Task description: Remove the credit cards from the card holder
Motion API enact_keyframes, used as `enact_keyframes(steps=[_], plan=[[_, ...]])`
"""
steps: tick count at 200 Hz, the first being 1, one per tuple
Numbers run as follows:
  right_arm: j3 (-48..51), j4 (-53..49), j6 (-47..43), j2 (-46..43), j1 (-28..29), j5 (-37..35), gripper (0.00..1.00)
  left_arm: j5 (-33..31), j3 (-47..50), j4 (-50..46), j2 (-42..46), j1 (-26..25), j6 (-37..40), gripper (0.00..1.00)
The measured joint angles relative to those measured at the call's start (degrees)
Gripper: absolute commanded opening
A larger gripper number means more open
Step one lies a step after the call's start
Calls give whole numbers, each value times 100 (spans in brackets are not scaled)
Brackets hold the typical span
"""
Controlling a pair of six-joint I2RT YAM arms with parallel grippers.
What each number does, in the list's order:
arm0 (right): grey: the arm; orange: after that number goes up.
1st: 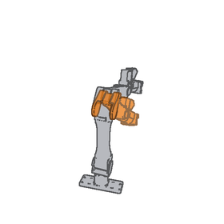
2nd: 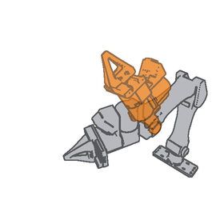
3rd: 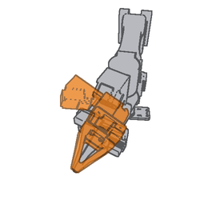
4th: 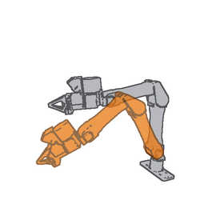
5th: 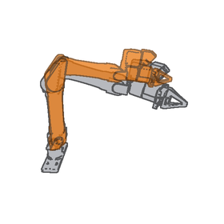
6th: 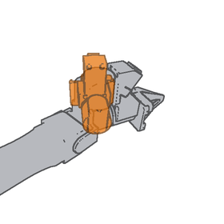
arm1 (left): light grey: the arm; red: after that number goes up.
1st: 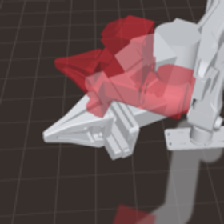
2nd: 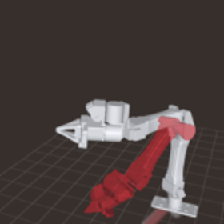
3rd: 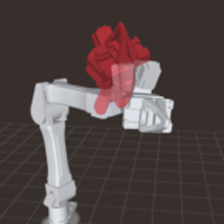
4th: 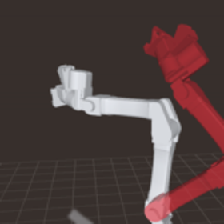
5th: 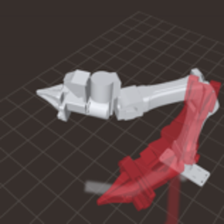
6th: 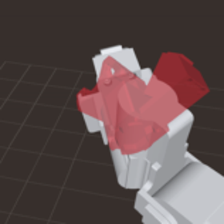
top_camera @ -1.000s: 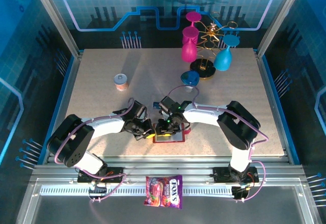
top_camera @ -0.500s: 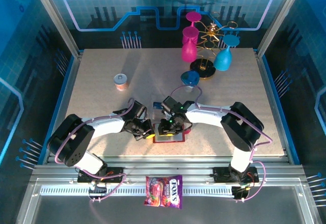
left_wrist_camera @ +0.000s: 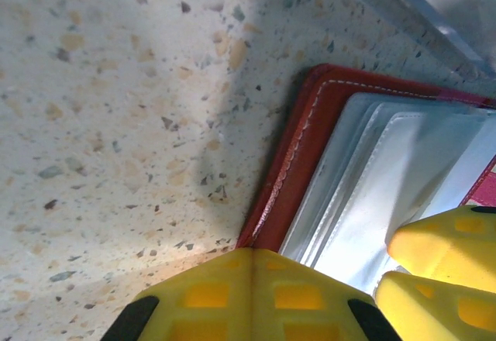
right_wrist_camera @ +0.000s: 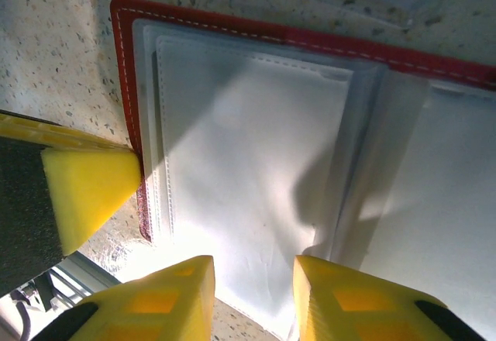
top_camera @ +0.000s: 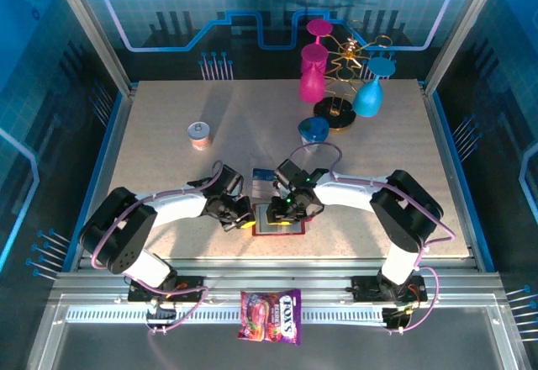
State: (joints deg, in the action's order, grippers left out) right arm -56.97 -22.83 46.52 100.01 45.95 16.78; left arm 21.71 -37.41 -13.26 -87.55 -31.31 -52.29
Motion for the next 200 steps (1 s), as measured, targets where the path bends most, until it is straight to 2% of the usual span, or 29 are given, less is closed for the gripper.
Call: enact_keyframes(steps=[112, 158, 200], plan=[[522, 605, 72, -199, -229, 310, 30, -136, -210, -269, 269, 0, -26, 10], [728, 920, 133, -214, -334, 485, 30, -111, -223, -129, 356, -39, -243, 23], [925, 1213, 197, -256, -431, 667, 29, -42, -243, 28, 321, -166, -398, 30]])
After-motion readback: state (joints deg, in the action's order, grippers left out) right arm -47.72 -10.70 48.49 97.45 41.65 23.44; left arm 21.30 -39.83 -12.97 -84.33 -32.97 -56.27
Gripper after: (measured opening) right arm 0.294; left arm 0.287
